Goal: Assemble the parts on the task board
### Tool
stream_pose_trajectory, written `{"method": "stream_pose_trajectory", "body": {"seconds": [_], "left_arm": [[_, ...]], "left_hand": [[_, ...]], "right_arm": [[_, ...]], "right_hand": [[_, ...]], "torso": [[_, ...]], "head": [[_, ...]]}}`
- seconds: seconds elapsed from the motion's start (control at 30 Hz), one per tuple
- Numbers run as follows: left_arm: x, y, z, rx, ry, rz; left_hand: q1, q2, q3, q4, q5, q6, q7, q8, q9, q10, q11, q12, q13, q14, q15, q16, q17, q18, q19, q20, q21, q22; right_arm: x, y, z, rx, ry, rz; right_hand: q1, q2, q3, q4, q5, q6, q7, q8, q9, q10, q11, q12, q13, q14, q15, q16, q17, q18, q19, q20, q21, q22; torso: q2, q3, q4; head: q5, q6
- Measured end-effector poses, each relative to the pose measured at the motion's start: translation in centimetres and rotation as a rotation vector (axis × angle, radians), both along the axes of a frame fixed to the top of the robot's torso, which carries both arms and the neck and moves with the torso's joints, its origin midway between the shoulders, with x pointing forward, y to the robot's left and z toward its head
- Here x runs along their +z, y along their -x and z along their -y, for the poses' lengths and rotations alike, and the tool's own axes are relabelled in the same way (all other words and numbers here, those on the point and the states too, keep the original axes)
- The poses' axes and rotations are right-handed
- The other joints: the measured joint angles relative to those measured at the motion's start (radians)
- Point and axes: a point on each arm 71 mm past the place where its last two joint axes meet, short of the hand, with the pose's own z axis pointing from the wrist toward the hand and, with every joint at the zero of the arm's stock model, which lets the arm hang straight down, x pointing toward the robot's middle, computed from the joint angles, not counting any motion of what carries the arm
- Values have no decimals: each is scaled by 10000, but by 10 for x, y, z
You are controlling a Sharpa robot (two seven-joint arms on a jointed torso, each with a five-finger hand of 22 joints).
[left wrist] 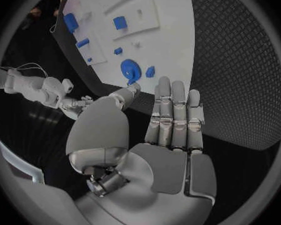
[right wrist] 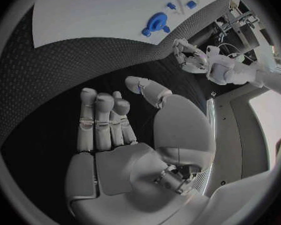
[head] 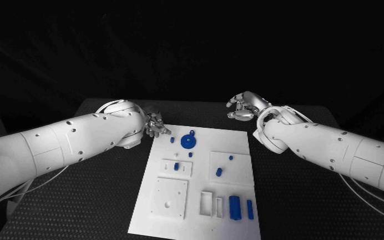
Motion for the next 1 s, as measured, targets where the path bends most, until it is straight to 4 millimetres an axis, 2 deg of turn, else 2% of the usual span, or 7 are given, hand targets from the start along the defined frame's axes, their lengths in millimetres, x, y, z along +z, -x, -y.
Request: {"method": "stream_pose_trajectory", "body": {"seconds": [0.1,0.23,0.47,0.57,0.73,1.0], "left_arm": [[-1,-8,5,0,-69,-58],[-3,-16,4,68,-228,-278],[-9,-24,5,122,-314,-625],[-11,-25,7,71,-320,-752],[-13,-26,9,4,-346,-970],[-17,-25,12,-146,-381,-1293]], "left_hand": [[-33,-33,-71,71,0,-23,22,-50,0,-35,35,-63,-16,-22,22,-17,-19,4,-35,31,-4,0],[-203,-202,-222,222,0,-274,95,-128,-8,-218,145,-185,-83,-95,95,-70,-53,18,-107,37,-100,-1],[-504,-394,-317,570,0,-291,110,-128,7,-304,158,-227,-102,-148,147,-110,-61,23,-123,50,-155,-1],[-584,-371,-336,682,-40,-291,110,-128,40,-304,158,-227,-102,-147,147,-110,-61,25,-123,50,-155,-1],[-779,-460,-365,932,-116,-236,56,-83,89,-304,158,-227,-102,-147,147,-110,-60,26,-122,50,-164,-1],[-818,-421,-373,1093,-116,-147,-34,2,134,-303,158,-227,-102,-182,112,-110,-60,29,-159,13,-193,-1]], "right_arm": [[0,1,-1,30,-14,-1],[0,1,-3,82,-36,-2],[1,2,-1,74,-38,-2],[1,2,-2,84,-43,-2],[1,3,-2,100,-50,-4],[1,3,-3,117,-57,-4]], "right_hand": [[0,0,0,0,0,0,0,0,0,0,0,0,-5,0,0,0,0,0,0,0,0,2],[0,0,0,0,0,0,0,0,0,0,0,0,-10,0,1,0,1,0,0,0,0,2],[0,0,0,0,0,0,0,0,1,0,0,0,-9,14,14,0,1,0,0,0,0,1],[0,0,0,0,0,0,0,0,1,0,0,0,-10,14,15,0,1,0,0,0,0,1],[0,0,0,0,0,-1,0,0,1,0,0,-1,-9,14,15,0,2,0,0,0,0,1],[0,0,0,0,0,-1,1,0,2,0,0,-1,-20,12,17,0,2,0,0,0,-40,0]], "torso": [[12,-6,-3],[43,-17,-28],[113,-39,-75],[138,-45,-90],[147,-45,-102],[138,-40,-102]], "head": [[-4,0],[1,22],[30,76],[42,87],[43,70],[31,19]]}}
